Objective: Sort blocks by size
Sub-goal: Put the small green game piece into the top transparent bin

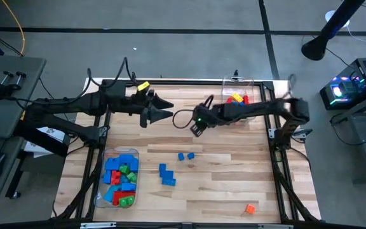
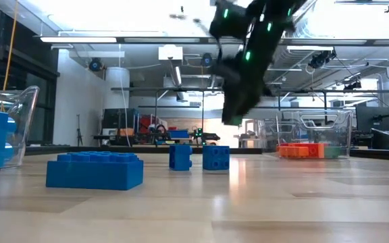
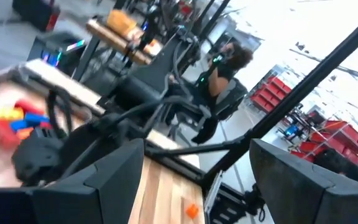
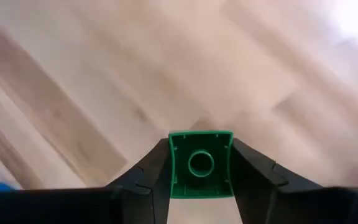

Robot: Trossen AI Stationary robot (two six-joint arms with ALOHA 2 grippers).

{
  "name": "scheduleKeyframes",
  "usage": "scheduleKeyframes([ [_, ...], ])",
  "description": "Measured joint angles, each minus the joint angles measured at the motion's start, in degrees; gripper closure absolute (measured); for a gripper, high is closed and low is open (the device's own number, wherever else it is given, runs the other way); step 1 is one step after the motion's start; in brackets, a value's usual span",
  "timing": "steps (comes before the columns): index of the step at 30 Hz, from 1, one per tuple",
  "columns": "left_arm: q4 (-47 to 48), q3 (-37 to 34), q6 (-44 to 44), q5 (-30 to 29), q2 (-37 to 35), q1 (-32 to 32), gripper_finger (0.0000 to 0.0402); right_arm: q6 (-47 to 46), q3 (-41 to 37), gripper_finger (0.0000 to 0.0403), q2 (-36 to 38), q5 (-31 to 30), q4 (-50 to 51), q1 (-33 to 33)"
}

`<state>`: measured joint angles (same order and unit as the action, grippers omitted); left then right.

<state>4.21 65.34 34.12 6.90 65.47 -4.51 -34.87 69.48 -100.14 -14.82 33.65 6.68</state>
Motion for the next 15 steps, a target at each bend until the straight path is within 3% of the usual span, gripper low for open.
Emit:
scheduleKeyframes([
  [5,-2.56,0.0,-6.42,-0.04,-0.04,0.0,0.0122,1.21,2.68,0.0277,8.89,-10.71,10.57,0.92],
  [9,-2.22,0.0,-9.78,-0.09,0.96,0.0,0.0122,-3.26,1.92,0.0277,14.37,-16.19,23.09,3.94],
  [12,-2.48,0.0,-9.31,-0.04,2.89,0.47,0.0122,-6.5,-2.48,0.0277,19.04,-16.71,27.37,7.69],
  [15,-3.02,0.0,-8.67,0.75,5.36,1.84,0.0122,-9.44,-9.5,0.0277,23.49,-12.39,25.96,12.08],
])
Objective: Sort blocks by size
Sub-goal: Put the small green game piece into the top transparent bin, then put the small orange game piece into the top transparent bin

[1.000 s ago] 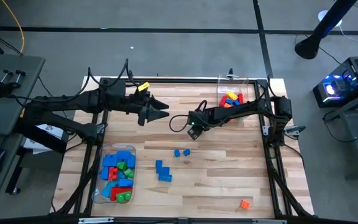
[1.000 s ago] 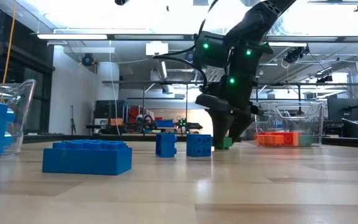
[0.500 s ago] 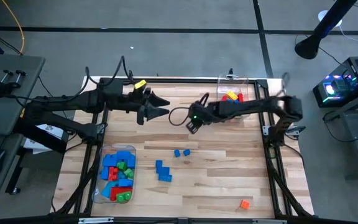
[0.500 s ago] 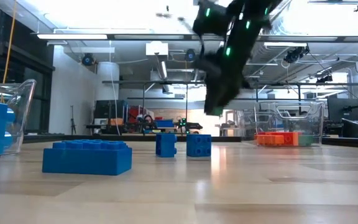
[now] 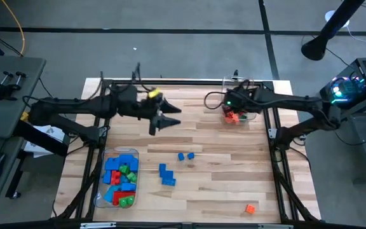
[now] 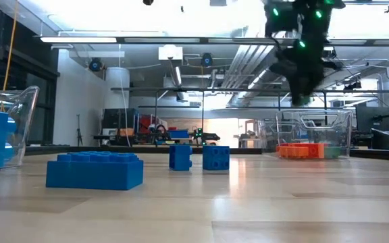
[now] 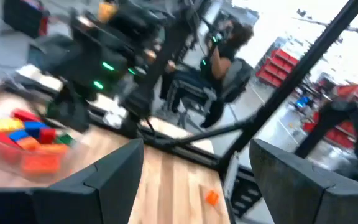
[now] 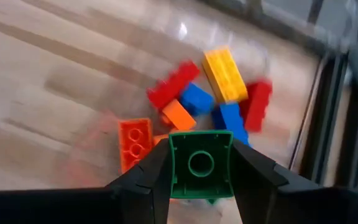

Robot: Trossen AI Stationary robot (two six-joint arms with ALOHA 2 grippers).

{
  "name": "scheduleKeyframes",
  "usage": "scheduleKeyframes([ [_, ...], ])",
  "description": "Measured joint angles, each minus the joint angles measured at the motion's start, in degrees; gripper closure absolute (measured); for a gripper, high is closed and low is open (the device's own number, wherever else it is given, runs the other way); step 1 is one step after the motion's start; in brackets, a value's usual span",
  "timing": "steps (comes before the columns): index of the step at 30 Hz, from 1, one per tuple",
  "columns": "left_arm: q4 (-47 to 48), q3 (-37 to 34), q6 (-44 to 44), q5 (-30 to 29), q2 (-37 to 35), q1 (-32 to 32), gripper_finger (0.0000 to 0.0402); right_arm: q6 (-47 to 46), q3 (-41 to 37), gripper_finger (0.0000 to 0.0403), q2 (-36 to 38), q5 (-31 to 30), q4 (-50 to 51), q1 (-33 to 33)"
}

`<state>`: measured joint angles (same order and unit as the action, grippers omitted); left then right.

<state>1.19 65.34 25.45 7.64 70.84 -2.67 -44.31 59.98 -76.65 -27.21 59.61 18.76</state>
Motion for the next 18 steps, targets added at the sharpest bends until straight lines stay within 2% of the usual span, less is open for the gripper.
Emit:
scheduleKeyframes([
  [4,-2.0,0.0,0.89,0.52,3.5,2.55,0.0122,-3.73,-7.03,0.0269,4.64,2.26,-5.14,3.39],
  [7,-4.48,0.0,0.87,1.21,5.2,3.79,0.0122,-4.74,-8.86,0.0214,6.24,3.44,-7.62,4.72],
  [10,-5.87,0.0,0.88,3.16,5.83,3.99,0.0122,-4.09,-8.39,0.0148,6.57,3.9,-7.02,5.59],
  [13,-6.26,0.0,0.26,3.95,5.36,3.07,0.0122,0.12,-6.45,0.0102,6.64,6.86,-6.56,6.34],
  [18,-5.68,0.0,-1.67,4.04,3.0,0.77,0.0122,5.42,-0.63,0.0083,8.94,15.65,-4.93,3.18],
])
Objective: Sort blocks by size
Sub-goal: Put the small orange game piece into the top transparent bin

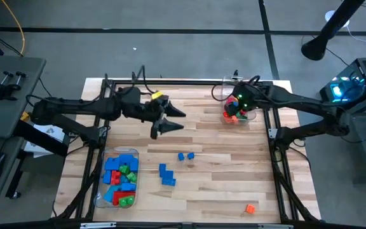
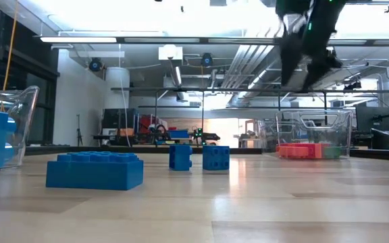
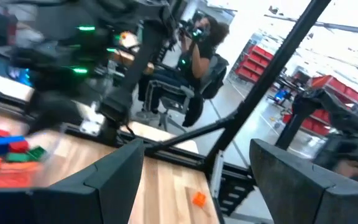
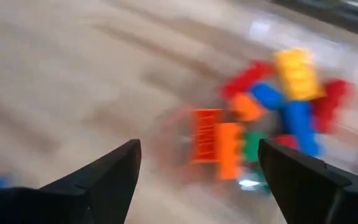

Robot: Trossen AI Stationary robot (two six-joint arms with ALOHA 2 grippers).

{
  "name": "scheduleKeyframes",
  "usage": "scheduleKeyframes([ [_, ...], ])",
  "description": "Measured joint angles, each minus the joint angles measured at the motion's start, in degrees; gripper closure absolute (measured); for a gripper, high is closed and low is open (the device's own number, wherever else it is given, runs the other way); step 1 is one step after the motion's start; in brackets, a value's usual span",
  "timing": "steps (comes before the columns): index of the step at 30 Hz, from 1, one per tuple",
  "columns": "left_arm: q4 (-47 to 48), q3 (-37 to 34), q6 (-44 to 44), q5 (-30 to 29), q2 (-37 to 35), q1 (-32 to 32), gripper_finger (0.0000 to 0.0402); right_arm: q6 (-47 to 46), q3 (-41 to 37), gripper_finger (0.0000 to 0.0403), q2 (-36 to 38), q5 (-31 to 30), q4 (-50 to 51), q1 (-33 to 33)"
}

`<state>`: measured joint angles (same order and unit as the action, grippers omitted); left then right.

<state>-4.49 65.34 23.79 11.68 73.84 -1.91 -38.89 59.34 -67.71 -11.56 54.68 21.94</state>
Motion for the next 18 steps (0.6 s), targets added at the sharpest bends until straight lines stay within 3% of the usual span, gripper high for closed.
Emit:
scheduleKeyframes([
  [3,0.8,0.0,-1.62,-0.01,-1.08,-1.22,0.0122,-2.24,2.73,0.0082,2.84,5.43,-0.34,-7.31],
  [6,1.82,0.0,-2.99,0.03,-1.59,-2.12,0.0122,-13.44,3.81,0.0082,4.16,9.75,0.53,-18.27],
  [11,3.22,0.0,-1.32,0.02,-1.5,-3.2,0.0122,-42.71,1.69,0.0081,1.38,14.61,2.93,-39.93],
  [14,3.79,0.0,0.31,0.0,-1.52,-3.39,0.0122,-61.77,-0.97,0.0081,-3.4,17.41,2.55,-52.69],
  [18,4.0,0.0,-1.01,0.02,-1.52,-3.37,0.0122,-86.3,-3.36,0.008,-11.56,25.63,-3.27,-66.08],
])
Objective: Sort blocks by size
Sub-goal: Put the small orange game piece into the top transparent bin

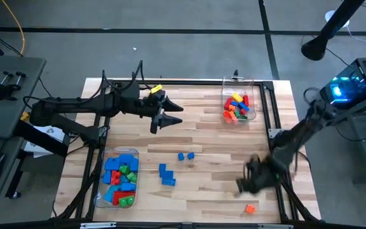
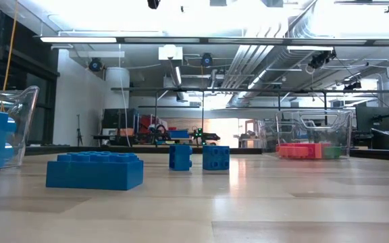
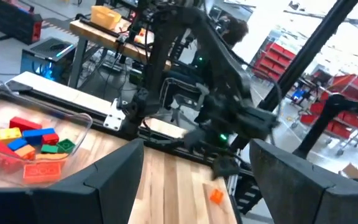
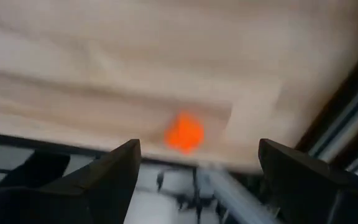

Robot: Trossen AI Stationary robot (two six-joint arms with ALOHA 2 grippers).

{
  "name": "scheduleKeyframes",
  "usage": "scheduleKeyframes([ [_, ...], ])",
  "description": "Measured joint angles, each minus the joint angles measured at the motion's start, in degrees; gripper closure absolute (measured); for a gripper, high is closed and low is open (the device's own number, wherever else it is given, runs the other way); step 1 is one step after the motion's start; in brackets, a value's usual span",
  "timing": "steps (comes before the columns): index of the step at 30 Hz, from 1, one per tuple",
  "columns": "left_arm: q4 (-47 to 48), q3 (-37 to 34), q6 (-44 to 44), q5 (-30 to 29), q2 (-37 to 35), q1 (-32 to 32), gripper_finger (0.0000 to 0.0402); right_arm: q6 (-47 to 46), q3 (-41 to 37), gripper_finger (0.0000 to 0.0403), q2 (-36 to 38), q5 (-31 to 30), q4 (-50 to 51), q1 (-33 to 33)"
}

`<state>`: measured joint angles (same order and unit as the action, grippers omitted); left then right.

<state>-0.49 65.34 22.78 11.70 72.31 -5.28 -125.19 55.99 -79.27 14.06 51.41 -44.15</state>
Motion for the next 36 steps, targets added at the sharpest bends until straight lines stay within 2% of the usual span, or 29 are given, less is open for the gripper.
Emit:
scheduleKeyframes([
  [2,0.57,0.0,-0.72,-0.01,0.0,-0.01,0.0122,-7.17,-0.13,0.008,-3.69,2.16,-6.66,-4.82],
  [4,1.62,0.0,-1.45,0.0,0.0,-0.02,0.0122,-8.39,-0.13,0.008,-7.49,6.14,-12.77,-7.32],
  [9,3.42,-0.02,-2.41,0.0,0.0,-0.02,0.0122,-7.99,-0.17,0.008,-14.74,5.62,-23.89,-8.17],
  [13,3.63,0.0,-2.37,0.0,0.0,-0.02,0.0122,-4.58,-0.23,0.008,-17.03,2.72,-22.33,-7.6],
  [19,3.69,0.0,-2.39,-0.04,0.0,-0.02,0.0122,1.9,-0.24,0.008,-17.88,2.76,-17.93,-7.62],
  [23,3.74,0.0,-2.05,-0.09,0.0,0.0,0.0122,0.28,-0.47,0.008,-17.87,5.85,-18.18,-7.6],
  [29,3.75,-0.01,-2.05,-0.18,0.0,0.0,0.0122,0.99,-0.66,0.008,-19.12,3.93,-20.93,-7.23],
  [36,3.75,-0.01,-2.37,-0.22,0.0,0.0,0.0122,18.28,-0.37,0.008,-22.98,4.74,-26.18,-6.7],
])
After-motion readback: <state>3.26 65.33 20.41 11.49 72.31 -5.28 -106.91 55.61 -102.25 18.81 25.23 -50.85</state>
